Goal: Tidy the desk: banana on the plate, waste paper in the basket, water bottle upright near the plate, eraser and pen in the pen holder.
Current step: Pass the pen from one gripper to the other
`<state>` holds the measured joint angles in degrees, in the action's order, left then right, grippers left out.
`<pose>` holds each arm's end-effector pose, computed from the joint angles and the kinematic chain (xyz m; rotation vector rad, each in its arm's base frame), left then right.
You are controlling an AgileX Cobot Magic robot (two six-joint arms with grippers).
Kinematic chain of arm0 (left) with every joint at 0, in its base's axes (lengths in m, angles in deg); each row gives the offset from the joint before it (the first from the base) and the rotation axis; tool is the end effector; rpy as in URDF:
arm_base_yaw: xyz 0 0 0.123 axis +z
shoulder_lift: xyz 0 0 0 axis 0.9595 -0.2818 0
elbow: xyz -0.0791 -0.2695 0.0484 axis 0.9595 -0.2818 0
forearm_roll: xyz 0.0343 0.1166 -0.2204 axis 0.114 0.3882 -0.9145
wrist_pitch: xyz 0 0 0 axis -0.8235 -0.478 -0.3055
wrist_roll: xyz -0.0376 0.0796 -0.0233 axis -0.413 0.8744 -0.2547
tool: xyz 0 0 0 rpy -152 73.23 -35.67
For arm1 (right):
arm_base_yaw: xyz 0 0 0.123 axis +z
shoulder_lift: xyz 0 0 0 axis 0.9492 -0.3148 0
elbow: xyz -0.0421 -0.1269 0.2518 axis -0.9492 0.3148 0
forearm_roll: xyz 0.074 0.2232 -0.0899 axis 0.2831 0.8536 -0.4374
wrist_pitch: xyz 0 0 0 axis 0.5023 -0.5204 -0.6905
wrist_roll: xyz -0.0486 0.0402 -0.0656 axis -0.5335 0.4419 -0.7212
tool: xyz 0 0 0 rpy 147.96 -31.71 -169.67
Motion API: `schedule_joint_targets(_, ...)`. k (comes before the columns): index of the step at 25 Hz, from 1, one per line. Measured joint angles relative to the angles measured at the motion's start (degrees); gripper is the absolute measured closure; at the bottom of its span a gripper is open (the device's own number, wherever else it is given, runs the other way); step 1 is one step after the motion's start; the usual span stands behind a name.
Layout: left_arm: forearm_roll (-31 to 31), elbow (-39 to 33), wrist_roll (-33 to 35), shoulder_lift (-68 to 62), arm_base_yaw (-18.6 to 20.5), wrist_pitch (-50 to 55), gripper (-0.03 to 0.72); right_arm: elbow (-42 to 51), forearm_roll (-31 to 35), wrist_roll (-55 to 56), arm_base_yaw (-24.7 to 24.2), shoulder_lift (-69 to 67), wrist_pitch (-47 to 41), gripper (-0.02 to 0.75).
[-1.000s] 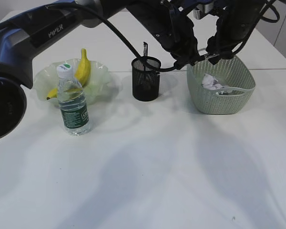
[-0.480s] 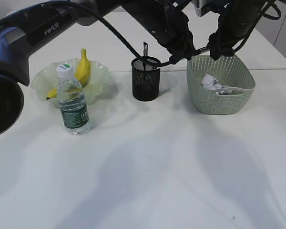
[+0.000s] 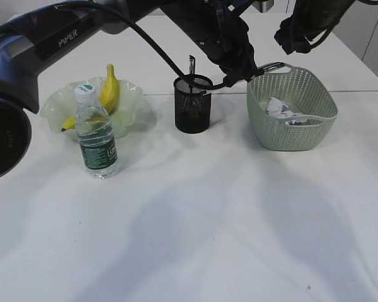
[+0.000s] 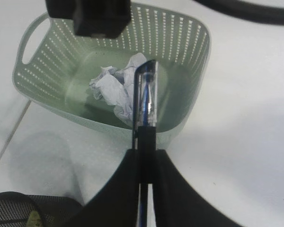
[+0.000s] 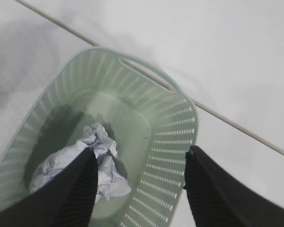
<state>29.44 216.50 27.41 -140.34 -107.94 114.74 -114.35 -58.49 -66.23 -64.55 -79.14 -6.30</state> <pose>0.4417 -0.3323 0.2686 1.3085 1.9499 -0.3989 0.5165 0.0525 0.2909 -0.6517 2.4407 -0.2914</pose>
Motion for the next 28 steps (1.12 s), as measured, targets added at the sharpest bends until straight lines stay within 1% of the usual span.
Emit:
schedule_joint_targets(2, 0.22, 0.0, 0.0, 0.0, 0.0, 0.0, 0.666, -1.07, -0.38, 1.46, -0.09, 0.0, 0.52, 0.296)
schedule_joint_targets(6, 1.19, 0.0, 0.0, 0.0, 0.37, 0.0, 0.666, -1.78, -3.94, 6.35, -0.63, 0.1, 1.63, 0.296)
schedule_joint_targets(11, 2.08, 0.0, 0.0, 0.0, 1.06, 0.0, 0.666, -1.78, -6.6, 11.55, -3.7, 0.1, 2.35, 0.296)
schedule_joint_targets(16, 2.18, 0.0, 0.0, 0.0, 1.94, 0.34, 0.666, -1.78, -7.31, 12.45, -5.88, 0.1, 2.49, 0.296)
schedule_joint_targets(28, 1.01, 0.0, 0.0, 0.0, 5.24, 4.17, 0.669, -1.78, -7.56, 12.59, -5.97, 0.1, 2.49, 0.296)
